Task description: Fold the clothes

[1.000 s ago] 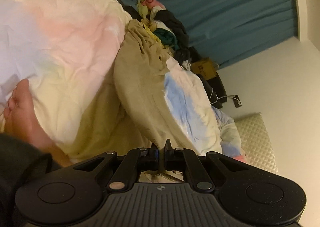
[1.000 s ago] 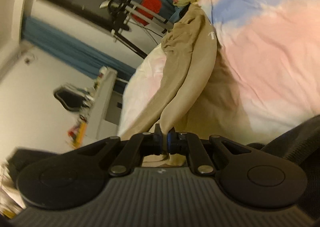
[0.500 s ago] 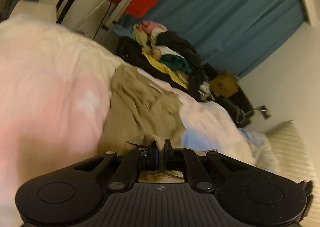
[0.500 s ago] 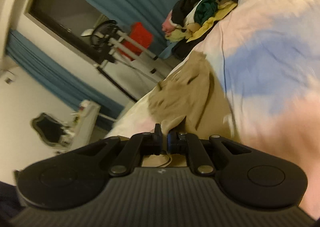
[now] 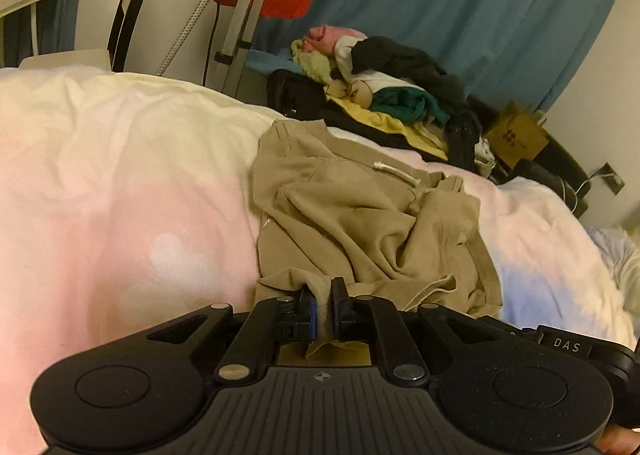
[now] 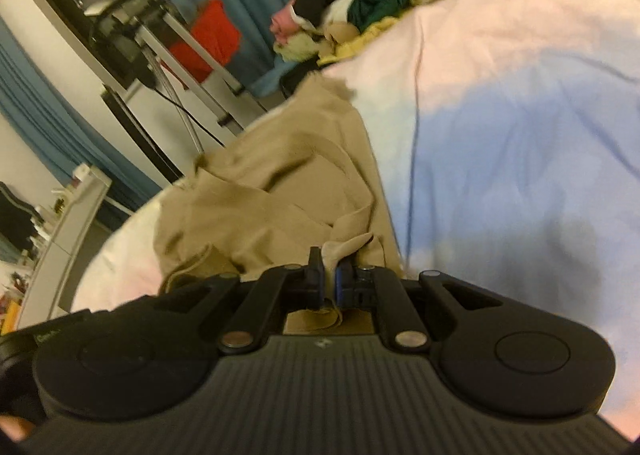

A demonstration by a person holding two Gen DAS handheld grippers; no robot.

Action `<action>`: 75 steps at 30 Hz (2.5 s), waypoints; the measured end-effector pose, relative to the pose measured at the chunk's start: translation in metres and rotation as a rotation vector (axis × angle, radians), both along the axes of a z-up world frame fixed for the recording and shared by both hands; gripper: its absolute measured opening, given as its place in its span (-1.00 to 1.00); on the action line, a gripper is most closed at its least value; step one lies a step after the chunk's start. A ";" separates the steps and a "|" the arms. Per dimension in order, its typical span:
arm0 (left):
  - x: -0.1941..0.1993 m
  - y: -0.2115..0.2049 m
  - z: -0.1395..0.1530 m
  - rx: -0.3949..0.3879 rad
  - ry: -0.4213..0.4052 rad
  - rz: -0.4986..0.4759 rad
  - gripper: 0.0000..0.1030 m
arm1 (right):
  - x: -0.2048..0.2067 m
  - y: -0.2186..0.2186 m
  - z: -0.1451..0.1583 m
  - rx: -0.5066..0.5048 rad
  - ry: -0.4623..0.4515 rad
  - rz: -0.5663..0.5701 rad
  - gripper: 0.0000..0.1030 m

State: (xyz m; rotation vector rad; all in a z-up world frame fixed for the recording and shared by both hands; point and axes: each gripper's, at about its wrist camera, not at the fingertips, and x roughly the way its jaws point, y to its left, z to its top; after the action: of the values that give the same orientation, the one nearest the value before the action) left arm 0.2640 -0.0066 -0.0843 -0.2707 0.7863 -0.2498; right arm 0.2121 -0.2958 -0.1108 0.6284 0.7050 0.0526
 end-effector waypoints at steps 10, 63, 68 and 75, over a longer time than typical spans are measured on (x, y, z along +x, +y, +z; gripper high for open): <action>-0.071 0.001 0.070 0.103 -0.136 0.011 0.60 | -0.054 0.007 0.067 -0.131 -0.107 -0.003 0.56; -0.226 0.021 0.038 -0.027 -0.097 -0.016 0.93 | -0.211 0.031 0.020 0.260 0.012 0.038 0.57; -0.215 0.025 0.022 -0.153 0.007 -0.016 0.93 | -0.204 0.011 -0.032 0.592 0.126 -0.071 0.57; -0.204 0.027 0.003 -0.302 0.087 -0.036 0.93 | -0.191 0.006 -0.046 0.648 0.067 -0.211 0.27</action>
State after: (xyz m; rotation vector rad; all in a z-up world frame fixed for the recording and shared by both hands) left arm 0.0597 0.0200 -0.0816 -0.5554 0.8398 -0.3936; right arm 0.0210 -0.2893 -0.1566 1.3274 0.6811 0.0653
